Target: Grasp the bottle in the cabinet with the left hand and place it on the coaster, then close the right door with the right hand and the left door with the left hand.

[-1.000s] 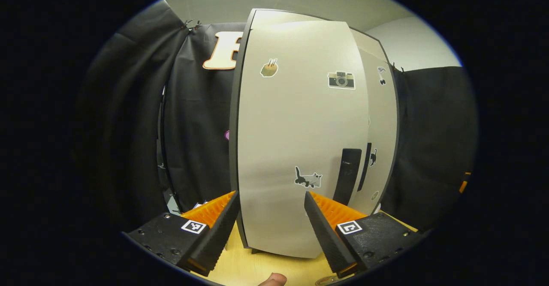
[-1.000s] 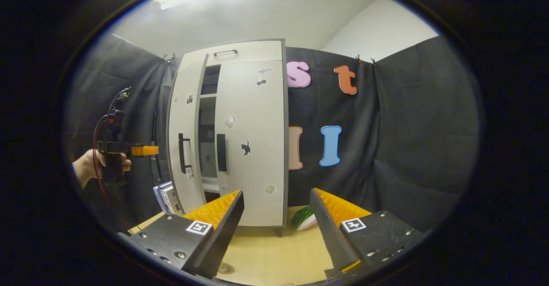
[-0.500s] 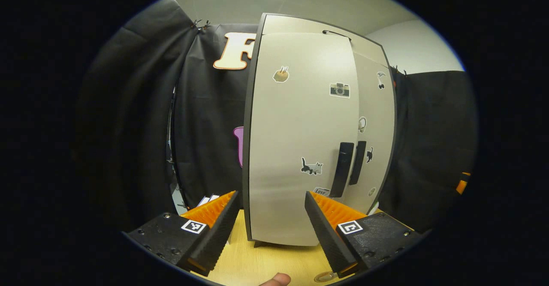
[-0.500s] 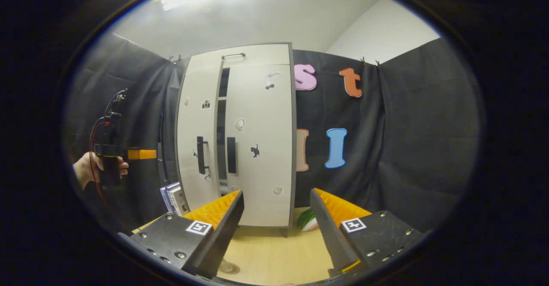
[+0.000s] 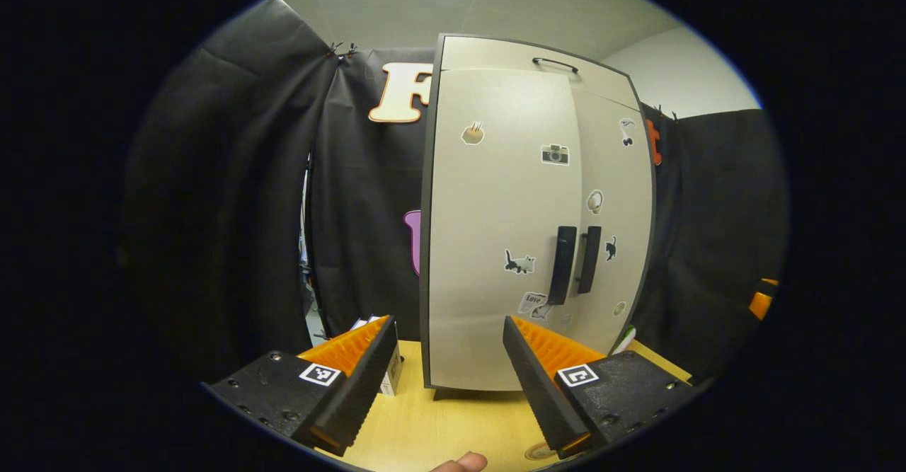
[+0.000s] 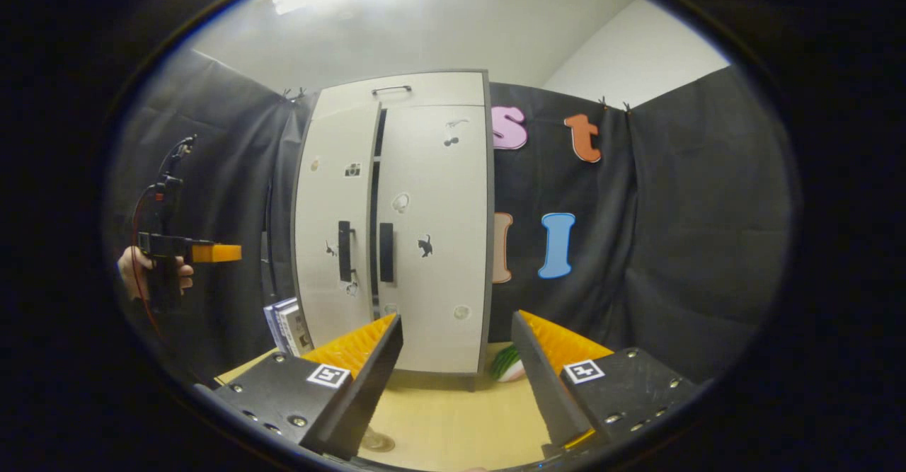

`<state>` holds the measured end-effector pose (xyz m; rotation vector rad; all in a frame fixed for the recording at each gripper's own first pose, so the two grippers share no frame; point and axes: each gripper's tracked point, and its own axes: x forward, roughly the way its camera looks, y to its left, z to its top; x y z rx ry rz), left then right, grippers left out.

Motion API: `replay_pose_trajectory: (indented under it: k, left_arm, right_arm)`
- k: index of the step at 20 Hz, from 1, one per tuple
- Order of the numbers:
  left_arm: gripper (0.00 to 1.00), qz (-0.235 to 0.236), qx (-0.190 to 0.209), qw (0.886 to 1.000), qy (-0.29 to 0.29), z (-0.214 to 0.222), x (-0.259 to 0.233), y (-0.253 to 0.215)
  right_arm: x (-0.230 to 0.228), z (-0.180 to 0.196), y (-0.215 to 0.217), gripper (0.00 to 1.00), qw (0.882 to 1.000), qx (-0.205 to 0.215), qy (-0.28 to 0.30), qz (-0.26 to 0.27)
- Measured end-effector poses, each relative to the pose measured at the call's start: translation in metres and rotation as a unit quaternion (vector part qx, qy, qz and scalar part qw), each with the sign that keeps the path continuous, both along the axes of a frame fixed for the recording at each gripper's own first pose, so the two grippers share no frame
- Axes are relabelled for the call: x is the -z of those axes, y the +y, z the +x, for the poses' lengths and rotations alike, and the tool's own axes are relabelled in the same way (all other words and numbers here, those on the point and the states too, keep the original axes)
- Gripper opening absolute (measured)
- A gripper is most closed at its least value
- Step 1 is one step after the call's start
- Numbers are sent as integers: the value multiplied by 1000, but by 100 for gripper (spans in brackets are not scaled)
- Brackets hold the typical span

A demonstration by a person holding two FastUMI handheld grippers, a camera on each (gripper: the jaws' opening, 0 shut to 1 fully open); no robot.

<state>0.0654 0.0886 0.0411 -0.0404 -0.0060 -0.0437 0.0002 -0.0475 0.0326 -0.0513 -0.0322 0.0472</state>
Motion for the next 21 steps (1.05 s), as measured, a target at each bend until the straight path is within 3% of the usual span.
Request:
replay_pose_trajectory:
  k: [1,2,5,8,9,10,21]
  left_arm:
    - [92,3,-1,1000,2,-5,5,-3]
    - [96,8,-7,1000,2,-9,8,-2]
    - [92,5,-13,1000,5,-18,22,-8]
    - [96,-4,-18,1000,-8,-26,26,-14]
    - [91,-3,-17,1000,-7,-29,30,-16]
    - [96,0,-15,1000,-3,-29,34,-19]
    - [95,31,6,999,-33,-20,27,-41]
  right_arm:
    - [2,1,3,97,1000,-2,0,-2]
    - [4,2,4,91,1000,-2,-2,-4]
    - [6,7,9,92,1000,-3,-11,8]
    - [10,14,19,92,1000,-15,-16,12]
    - [12,16,21,94,1000,-14,-18,11]
    - [16,19,22,91,1000,-13,-17,13]
    - [20,45,40,94,999,-18,-25,13]
